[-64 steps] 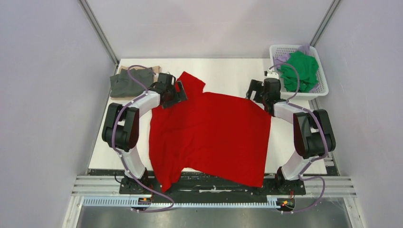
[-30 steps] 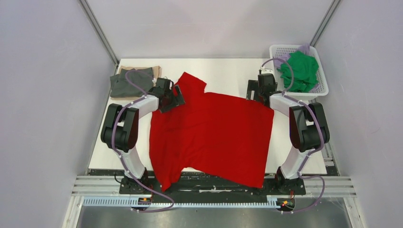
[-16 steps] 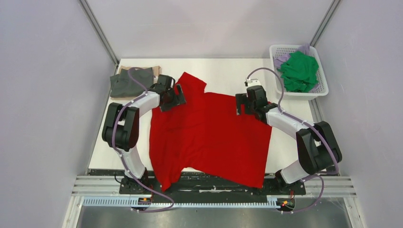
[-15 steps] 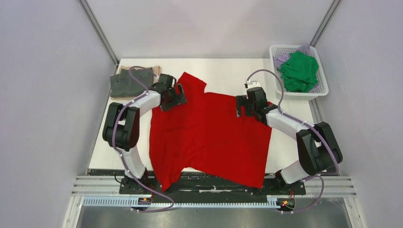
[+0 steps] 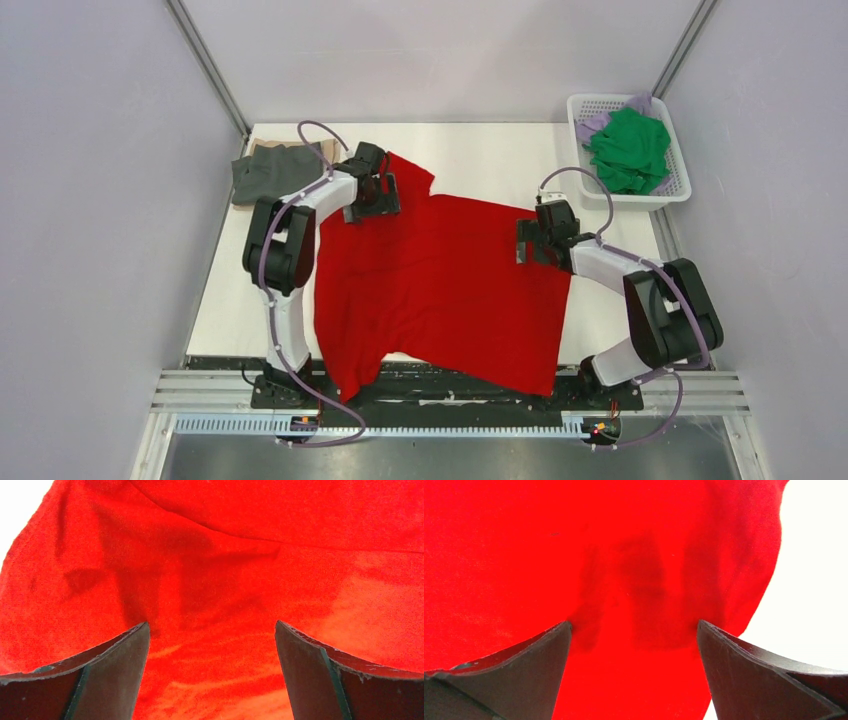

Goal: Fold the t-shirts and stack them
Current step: Flatten out the tshirt

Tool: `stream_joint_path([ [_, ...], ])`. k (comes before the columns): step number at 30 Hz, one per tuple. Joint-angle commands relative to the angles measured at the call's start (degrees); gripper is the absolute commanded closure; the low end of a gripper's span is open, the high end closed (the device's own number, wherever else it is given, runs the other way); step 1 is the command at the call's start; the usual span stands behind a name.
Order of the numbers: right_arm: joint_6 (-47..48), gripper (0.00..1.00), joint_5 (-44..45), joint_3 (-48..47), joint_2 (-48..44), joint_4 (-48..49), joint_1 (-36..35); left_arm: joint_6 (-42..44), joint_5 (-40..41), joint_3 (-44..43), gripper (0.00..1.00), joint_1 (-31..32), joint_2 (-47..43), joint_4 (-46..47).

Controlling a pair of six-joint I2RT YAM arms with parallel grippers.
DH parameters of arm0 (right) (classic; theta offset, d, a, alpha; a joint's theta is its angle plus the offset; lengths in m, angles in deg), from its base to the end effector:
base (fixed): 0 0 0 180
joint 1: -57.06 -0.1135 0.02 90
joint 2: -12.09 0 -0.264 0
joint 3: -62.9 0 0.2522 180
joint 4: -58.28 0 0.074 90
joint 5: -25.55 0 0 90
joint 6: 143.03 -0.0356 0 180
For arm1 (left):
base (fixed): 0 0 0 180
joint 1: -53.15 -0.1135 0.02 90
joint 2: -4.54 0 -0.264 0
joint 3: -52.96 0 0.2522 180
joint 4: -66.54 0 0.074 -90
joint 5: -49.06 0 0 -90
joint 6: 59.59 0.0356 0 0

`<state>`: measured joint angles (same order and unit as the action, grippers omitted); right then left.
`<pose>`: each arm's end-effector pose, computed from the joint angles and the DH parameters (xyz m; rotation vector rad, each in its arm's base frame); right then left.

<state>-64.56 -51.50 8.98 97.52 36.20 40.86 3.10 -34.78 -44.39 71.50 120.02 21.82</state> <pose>0.2697 0.0700 0.1574 -0.0085 2.4740 -0.0776 0.4029 -0.1296 0.1760 -0.2424 2.6509 -0.1174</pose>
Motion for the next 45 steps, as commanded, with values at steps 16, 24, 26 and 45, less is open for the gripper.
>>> stream_joint_path([
  [16, 4.63, 0.01, -2.18, -23.34, 22.99, 0.43, 5.7, 2.03, 6.06, -30.22, 0.0, -0.98, 22.65, -16.04],
  [24, 5.02, 0.01, -2.76, -39.12, 34.45, -2.92, 7.35, 0.37, 1.42, -44.83, 0.0, -3.63, 31.42, -18.76],
  [26, 5.12, 0.01, -2.86, -43.41, 37.27, -4.2, 7.56, -0.11, 0.9, -46.2, 0.0, -4.1, 32.24, -17.69],
  [45, 5.08, 0.02, -1.07, -36.23, 16.91, -10.06, 5.33, 2.76, 2.2, -29.5, 0.0, -0.53, 8.78, -6.33],
])
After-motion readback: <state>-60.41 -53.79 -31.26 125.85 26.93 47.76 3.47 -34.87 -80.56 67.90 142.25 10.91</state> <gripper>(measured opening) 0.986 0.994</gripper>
